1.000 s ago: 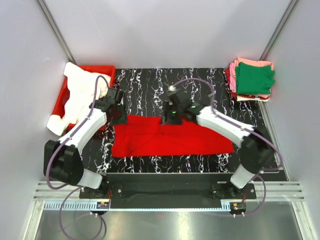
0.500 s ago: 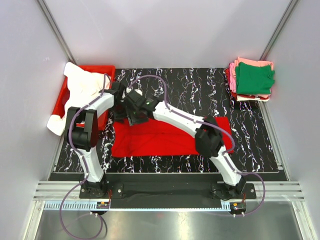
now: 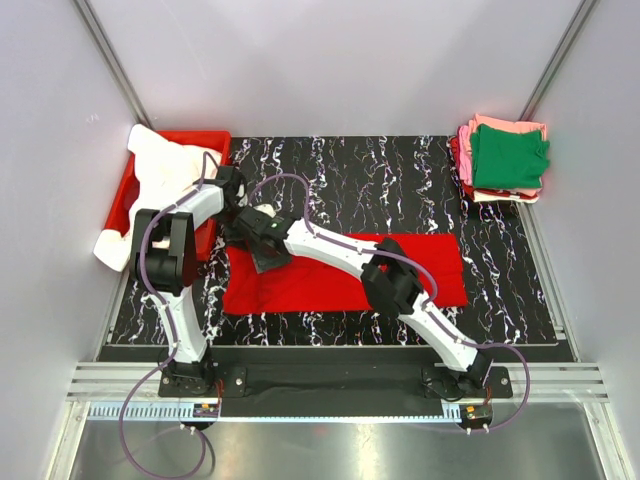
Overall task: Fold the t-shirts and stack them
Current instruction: Fold the tshirt
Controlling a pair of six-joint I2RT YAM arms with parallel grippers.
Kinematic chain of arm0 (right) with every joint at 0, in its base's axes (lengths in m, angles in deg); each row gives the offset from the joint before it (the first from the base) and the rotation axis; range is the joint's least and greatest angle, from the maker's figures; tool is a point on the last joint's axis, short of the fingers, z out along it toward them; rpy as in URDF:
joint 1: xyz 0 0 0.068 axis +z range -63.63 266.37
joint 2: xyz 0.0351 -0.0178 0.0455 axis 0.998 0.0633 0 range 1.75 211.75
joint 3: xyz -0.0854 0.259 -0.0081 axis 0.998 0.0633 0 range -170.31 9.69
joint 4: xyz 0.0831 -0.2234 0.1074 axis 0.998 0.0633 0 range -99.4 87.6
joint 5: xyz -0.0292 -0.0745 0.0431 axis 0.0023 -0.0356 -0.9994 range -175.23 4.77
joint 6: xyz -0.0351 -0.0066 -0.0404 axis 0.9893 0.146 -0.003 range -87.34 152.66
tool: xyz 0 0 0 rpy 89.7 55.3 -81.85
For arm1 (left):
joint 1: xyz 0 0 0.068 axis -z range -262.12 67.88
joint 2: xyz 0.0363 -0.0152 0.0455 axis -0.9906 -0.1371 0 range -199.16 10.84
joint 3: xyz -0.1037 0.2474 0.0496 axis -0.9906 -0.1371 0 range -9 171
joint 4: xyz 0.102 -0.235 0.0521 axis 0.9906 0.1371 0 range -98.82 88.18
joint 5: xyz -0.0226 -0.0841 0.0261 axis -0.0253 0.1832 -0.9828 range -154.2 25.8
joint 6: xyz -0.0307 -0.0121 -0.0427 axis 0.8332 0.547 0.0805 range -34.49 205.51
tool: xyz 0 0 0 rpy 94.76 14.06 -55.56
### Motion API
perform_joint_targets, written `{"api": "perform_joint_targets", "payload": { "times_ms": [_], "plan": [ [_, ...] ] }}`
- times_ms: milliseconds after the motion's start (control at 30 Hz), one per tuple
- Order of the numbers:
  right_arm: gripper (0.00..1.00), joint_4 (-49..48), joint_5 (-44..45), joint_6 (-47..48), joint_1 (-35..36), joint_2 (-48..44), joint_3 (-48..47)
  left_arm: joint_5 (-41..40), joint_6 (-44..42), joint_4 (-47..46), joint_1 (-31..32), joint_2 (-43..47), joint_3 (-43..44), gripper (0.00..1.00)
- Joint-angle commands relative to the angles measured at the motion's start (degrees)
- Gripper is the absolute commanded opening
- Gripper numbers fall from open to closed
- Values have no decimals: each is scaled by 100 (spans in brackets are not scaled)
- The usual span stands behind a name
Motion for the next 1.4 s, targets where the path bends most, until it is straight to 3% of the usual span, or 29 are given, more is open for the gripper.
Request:
{"api": "perform_joint_targets", "payload": {
  "times_ms": [0,467,567,733,833,1367],
  "plan": [
    [52,79,108,-116,135,161,-483,200,-92,-46,-28,-166,-41,43],
    [53,272,160,-169,223,539,-783,121,-127,-37,-28,-140,-76,42],
    [47,325,222,-204,223,574,-748,103,-127,-46,-37,-122,-94,42],
    [21,360,353,-222,215,496,-704,77,-136,-28,-37,-122,-85,41],
    [17,404,441,-231,215,390,-730,68,-136,-28,-37,-131,-94,40],
    [27,440,687,-424,390,-603,78,-257,-162,33,-46,-236,-6,37]
  ]
}}
